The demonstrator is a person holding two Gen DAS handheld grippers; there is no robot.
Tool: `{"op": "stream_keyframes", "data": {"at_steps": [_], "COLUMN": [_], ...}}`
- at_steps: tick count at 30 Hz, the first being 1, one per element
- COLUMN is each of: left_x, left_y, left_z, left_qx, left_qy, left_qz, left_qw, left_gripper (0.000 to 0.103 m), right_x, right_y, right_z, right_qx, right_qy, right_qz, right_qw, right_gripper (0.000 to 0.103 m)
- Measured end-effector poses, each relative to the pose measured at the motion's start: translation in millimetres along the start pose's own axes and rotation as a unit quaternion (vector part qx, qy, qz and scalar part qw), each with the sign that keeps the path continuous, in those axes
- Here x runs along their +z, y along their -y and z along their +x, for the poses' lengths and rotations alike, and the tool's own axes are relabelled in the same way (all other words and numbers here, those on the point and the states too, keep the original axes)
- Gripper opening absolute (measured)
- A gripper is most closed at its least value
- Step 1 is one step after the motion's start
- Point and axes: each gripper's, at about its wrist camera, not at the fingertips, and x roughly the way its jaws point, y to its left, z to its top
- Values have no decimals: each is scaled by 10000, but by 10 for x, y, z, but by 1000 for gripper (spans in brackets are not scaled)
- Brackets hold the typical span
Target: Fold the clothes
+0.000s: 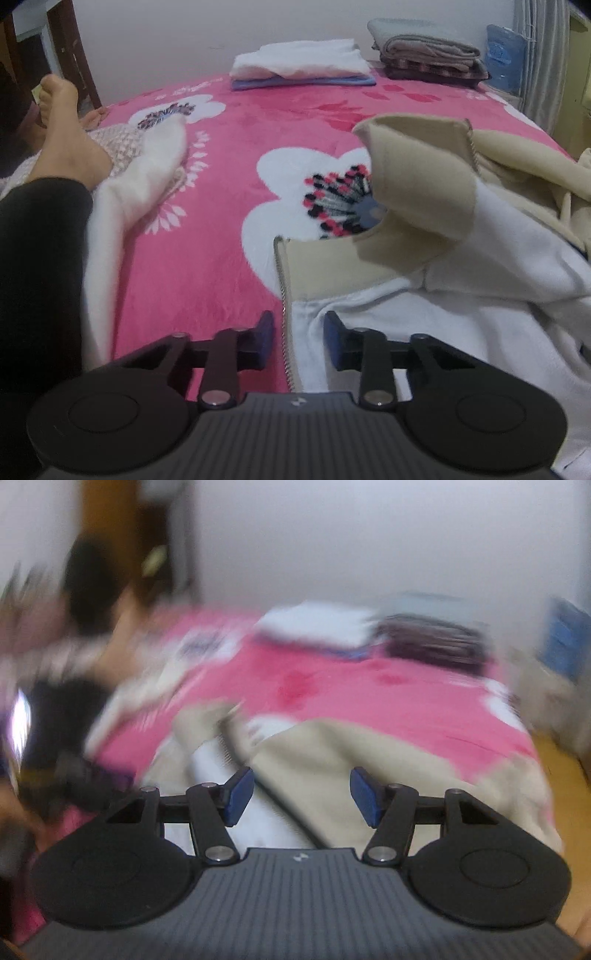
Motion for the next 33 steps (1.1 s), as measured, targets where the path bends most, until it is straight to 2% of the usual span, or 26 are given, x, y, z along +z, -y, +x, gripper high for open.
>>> {"op": "stream_keyframes", "data": {"at_steps": [3, 6, 10, 12, 13, 14, 16, 19, 21, 23, 25, 26, 27, 30, 33], "left_x": [-97, -110, -70, -65, -70, -75, -84, -100, -96, -81, -84, -92, -105, -156, -150], "left_y": [-52, -35, -20, -19, -7, 15, 61, 136, 174, 214, 291, 330, 375, 466, 348], "left_z": [39, 35, 73, 90, 92, 97, 108, 124, 124, 115, 88, 76, 63, 24, -56], "left_qx": [-76, -91, -156, -181, -173, -138, -66, 51, 7, -216, -400, -548, -656, -491, -42], "left_qy": [23, 75, 53, 48, 60, 86, 138, 248, 328, 347, 388, 418, 437, 615, 744], "left_qz": [-11, 41, -36, -51, -37, 24, 148, 356, 400, 388, 492, 559, 620, 710, 364], "left_qw": [10000, 9999, 9999, 9998, 9998, 9999, 9998, 9990, 9987, 9984, 9972, 9961, 9950, 9944, 9966], "left_gripper": [28, 29, 29, 31, 31, 31, 31, 35, 46, 50, 44, 28, 16, 10, 9], "right_x": [93, 129, 72, 79, 87, 100, 137, 238, 274, 278, 268, 262, 244, 159, 80], "right_y": [-175, -174, -92, -25, 5, 29, 74, 172, 217, 228, 211, 194, 174, 181, 257], "right_z": [535, 935, 1217, 1245, 1238, 1197, 1104, 717, 390, 94, -159, -255, -344, -500, -510], "right_qx": [70, 195, 422, 528, 524, 430, 219, -178, -410, -604, -811, -894, -961, -1044, -978], "right_qy": [-524, -1006, -1436, -1456, -1415, -1294, -1025, -347, 100, 426, 647, 712, 776, 771, 617], "right_qz": [-555, -711, -512, -171, -29, 67, 252, 692, 845, 881, 829, 754, 690, 591, 710], "right_qw": [9971, 9922, 9874, 9878, 9885, 9906, 9942, 9968, 9955, 9934, 9911, 9906, 9899, 9898, 9908], "right_gripper": [57, 58, 58, 47, 29, 17, 12, 11, 11, 11, 11, 11, 11, 11, 11]}}
